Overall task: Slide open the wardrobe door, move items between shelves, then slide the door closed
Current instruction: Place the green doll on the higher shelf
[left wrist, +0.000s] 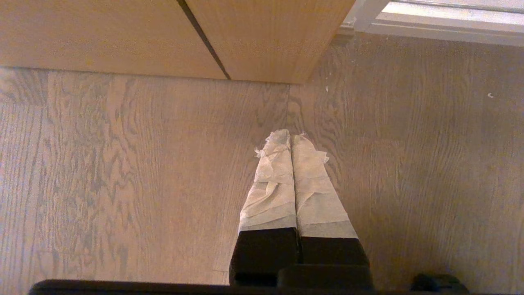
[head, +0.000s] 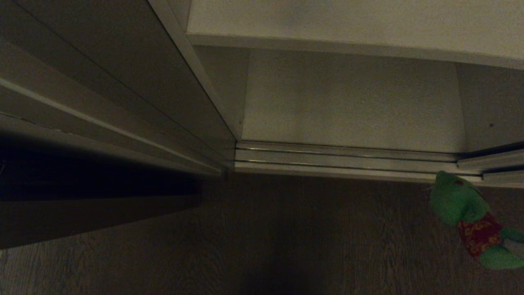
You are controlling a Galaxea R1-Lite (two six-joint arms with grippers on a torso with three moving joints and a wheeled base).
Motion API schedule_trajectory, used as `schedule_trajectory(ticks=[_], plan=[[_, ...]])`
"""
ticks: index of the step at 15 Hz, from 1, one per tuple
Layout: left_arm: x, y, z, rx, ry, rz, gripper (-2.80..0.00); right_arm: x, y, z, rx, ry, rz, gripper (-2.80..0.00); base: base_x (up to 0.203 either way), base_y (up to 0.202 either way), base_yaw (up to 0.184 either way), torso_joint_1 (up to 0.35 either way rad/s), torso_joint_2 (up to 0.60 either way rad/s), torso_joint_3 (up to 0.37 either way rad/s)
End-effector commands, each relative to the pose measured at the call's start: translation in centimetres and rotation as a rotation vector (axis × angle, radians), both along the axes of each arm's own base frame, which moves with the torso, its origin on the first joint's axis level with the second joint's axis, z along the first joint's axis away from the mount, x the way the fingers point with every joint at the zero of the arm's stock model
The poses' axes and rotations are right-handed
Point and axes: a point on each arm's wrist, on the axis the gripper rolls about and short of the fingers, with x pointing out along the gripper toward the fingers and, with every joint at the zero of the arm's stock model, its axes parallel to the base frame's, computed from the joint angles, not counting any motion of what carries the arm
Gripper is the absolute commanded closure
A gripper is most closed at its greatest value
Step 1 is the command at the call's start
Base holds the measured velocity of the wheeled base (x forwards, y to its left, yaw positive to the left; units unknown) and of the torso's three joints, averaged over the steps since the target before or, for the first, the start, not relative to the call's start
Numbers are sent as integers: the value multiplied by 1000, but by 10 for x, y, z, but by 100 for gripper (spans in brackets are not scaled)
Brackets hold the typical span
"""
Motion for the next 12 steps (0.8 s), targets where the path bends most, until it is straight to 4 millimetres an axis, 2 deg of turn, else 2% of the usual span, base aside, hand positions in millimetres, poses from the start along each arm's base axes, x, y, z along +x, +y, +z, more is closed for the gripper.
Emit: schedule_trajectory(ticks=[1,8,10,12], plan=[[0,0,0,0,-1,-1,0,-37,14,-11,-19,-11,2,0,0,0,0,0,0,0],[0,0,0,0,-1,0,0,-84,24,-47,-69,-81,-12,0,0,0,0,0,0,0],[0,0,0,0,-1,0,0,-87,24,-55,-36,-35,-53,0,0,0,0,0,0,0],[0,0,0,0,0,-1,0,-87,23,-50,11,-55,-105,0,0,0,0,0,0,0]])
